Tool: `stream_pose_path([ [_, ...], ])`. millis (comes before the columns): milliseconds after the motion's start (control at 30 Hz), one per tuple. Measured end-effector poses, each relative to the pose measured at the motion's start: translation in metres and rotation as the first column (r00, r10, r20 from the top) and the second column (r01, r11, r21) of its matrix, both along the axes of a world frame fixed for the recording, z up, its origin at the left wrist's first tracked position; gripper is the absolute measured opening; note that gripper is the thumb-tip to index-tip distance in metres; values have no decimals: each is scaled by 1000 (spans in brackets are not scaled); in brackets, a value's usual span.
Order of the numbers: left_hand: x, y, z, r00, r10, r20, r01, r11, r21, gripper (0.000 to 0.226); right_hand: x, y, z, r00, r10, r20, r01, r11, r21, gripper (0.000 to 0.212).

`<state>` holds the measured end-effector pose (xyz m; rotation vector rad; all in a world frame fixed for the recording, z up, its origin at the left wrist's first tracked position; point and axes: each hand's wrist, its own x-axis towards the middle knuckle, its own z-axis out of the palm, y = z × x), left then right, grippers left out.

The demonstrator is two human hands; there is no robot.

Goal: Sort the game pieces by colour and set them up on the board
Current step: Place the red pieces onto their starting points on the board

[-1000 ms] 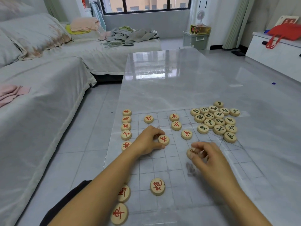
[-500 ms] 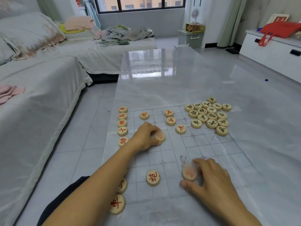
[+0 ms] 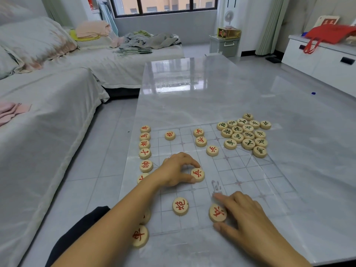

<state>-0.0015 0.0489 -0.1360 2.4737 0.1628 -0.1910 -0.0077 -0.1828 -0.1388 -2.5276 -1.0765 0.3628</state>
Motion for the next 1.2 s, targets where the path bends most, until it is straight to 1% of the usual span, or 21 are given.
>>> stream_pose_path([
  [67,0,-1,0,1000,-4,1,4,1000,4,37,2,0,0,999,46,12,-46,999,19,48],
  [167,-3,-2,2,999,-45,-17,45,999,31,37,-1,4,-1,1000,5,9,-5,1000,26,36],
  [300,-12,1,0,996,-83,-22,84,996,23,36,-16,19,-3,996,-55,70,55,998,3,44],
  [333,-14,2,0,996,-86,-19,86,996,16,36,-20,21,-5,995,-54,81,54,999,-1,47],
  [433,-17,2,0,997,-79,-19,78,997,-7,36,-22,20,-14,993,-19,116,17,1000,15,66],
  [467,-18,2,0,997,-77,-21,77,997,-11,36,-21,19,-18,991,2,136,-7,999,36,67],
  [500,-18,3,0,997,-77,-22,76,997,-14,36,-19,18,-23,986,18,165,-27,998,53,62],
  [567,-18,3,0,997,-75,-24,75,997,-20,36,-19,17,-28,982,-2,186,-17,995,101,47],
  [633,-18,3,0,997,-74,-27,73,997,-28,37,-20,19,-31,981,-11,194,-18,989,144,41],
  [767,-20,3,0,997,-73,-26,73,997,-21,39,-21,21,-40,973,22,230,-73,974,216,43],
  [900,-21,-2,-1,998,-66,-6,66,997,36,38,-23,21,-39,977,-20,213,-24,979,203,55],
  [933,-21,-2,-1,998,-64,-6,64,997,48,39,-23,20,-40,980,-34,197,-9,977,214,54],
  [1000,-22,0,2,997,-72,-22,73,997,37,42,-22,20,-42,986,-43,164,2,970,241,44],
  [1100,-24,6,6,996,-89,-17,88,994,-65,42,-22,19,-44,987,-38,156,-2,968,249,37],
  [1133,-24,7,6,996,-91,-12,90,993,-75,40,-22,19,-44,987,-38,155,-2,969,248,36],
  [1200,-24,5,5,996,-88,-6,88,996,-35,37,-22,19,-44,988,-35,152,-4,969,248,36],
])
